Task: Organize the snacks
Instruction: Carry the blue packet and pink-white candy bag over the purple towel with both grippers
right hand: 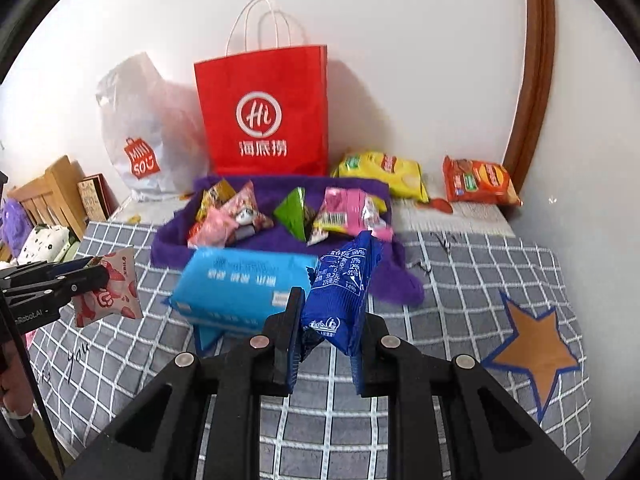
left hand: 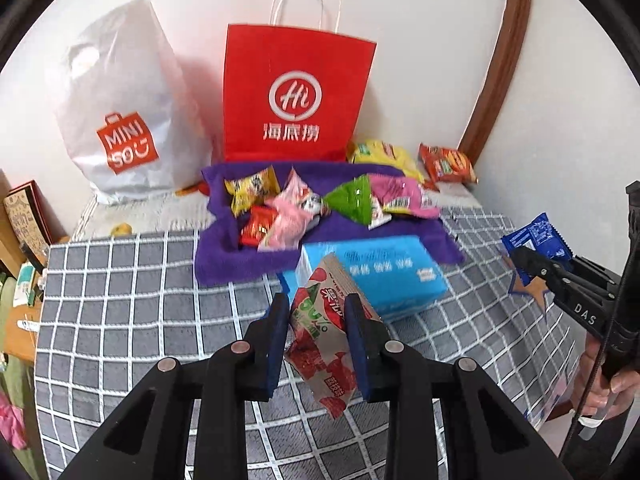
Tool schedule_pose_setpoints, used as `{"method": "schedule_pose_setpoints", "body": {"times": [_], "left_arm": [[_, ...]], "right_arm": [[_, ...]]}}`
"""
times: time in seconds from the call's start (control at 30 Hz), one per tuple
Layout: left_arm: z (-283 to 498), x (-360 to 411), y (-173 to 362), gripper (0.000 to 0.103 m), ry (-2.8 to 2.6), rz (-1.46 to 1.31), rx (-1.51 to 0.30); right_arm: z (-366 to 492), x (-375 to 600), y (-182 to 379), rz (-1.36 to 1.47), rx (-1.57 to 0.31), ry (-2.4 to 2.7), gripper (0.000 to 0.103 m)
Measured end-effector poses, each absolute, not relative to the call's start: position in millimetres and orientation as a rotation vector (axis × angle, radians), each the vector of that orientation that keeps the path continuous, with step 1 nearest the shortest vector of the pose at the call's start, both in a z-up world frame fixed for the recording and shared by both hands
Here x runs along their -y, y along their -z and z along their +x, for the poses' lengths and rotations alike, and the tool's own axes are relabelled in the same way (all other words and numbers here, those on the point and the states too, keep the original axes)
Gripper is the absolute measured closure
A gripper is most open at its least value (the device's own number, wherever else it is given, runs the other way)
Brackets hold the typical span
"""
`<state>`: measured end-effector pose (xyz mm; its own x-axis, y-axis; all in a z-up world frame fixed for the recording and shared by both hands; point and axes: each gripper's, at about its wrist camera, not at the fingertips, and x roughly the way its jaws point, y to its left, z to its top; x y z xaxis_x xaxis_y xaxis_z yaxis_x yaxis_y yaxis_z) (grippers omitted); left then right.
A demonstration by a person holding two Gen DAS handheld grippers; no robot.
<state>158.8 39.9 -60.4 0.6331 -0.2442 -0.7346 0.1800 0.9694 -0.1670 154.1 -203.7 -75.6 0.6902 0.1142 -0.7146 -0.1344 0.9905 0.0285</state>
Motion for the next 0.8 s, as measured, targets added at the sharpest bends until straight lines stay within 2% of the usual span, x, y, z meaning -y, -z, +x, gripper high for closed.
{"method": "schedule_pose_setpoints", "body": {"times": [0.8], "left_arm": [[239.1, -44.2, 22.0, 0.076, 0.223, -0.116, -0.828]], "right_arm": [[234.7, 196.9, 50.3, -0.013, -0.774, -0.169, 0.083]]}}
